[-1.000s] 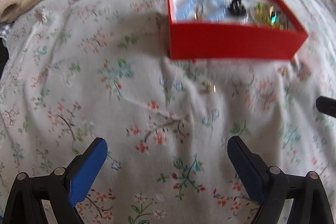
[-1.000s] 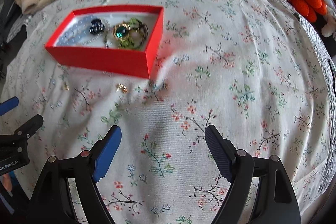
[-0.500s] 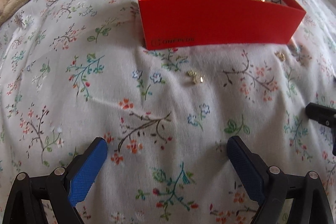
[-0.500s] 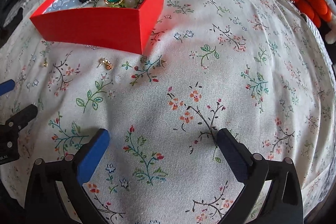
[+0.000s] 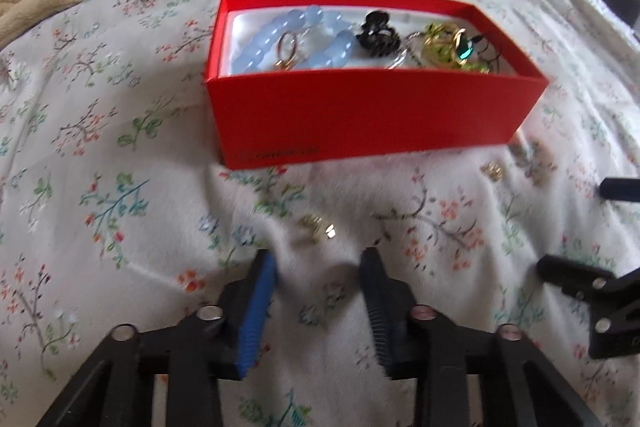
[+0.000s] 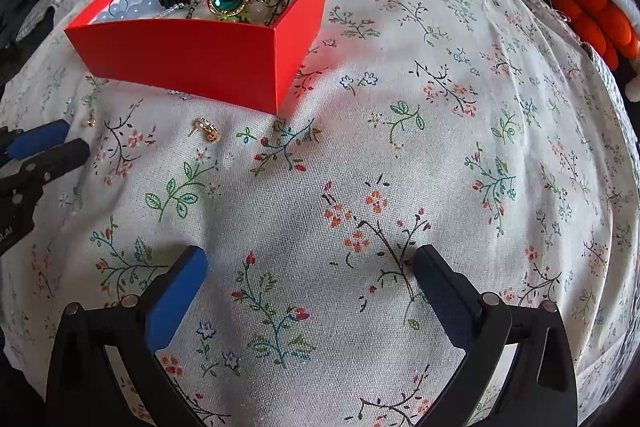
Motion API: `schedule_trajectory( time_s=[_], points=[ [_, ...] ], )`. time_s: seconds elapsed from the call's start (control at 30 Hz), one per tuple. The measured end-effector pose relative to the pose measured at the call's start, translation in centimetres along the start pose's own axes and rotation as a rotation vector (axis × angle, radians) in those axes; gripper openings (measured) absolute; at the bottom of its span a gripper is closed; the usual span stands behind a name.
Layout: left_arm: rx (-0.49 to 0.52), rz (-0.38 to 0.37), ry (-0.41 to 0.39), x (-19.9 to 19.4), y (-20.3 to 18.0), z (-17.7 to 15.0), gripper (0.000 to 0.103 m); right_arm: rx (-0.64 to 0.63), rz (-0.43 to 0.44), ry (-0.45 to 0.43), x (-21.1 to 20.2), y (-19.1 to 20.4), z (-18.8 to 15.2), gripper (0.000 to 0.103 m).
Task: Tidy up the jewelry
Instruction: 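Move the left tool to the small gold stud earring and close on it, then lift the gold stud with the left tool while the right tool grasps another gold earring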
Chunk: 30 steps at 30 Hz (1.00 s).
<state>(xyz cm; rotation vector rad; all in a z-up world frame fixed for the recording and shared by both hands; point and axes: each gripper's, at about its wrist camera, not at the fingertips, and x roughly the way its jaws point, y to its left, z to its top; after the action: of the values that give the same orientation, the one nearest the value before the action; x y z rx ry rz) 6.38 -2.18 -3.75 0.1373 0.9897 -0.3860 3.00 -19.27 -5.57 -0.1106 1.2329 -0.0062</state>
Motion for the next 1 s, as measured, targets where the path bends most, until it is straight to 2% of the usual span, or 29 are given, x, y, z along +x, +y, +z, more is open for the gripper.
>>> schedule_trajectory(
  time_s=[0.03,0.3,0.4,0.67,0.87,1.0],
  points=[
    [0.001,-0.010,0.000,0.1,-0.1,0.0,0.023,-0.001,0.001,0.000,0.0,0.0,0.0,0.103],
    [0.016,0.014,-0.003,0.9,-0.9,0.5,0.013,-0.004,0.001,0.001,0.1,0.0,-0.1,0.103],
    [0.016,0.030,-0.001,0.9,-0.7,0.5,0.003,-0.004,0.000,0.001,0.1,0.1,-0.1,0.103],
    [0.000,0.035,0.016,0.2,0.2,0.3,0.002,-0.006,0.006,-0.001,0.2,0.1,0.1,0.103],
    [0.001,0.081,0.029,-0.7,1.0,-0.1,0.002,0.032,-0.005,0.004,0.1,0.3,0.7,0.103],
    [-0.009,0.104,0.046,-1.2,1.8,-0.5,0.002,0.036,0.020,-0.015,-0.1,1.1,1.5,0.103]
  ],
)
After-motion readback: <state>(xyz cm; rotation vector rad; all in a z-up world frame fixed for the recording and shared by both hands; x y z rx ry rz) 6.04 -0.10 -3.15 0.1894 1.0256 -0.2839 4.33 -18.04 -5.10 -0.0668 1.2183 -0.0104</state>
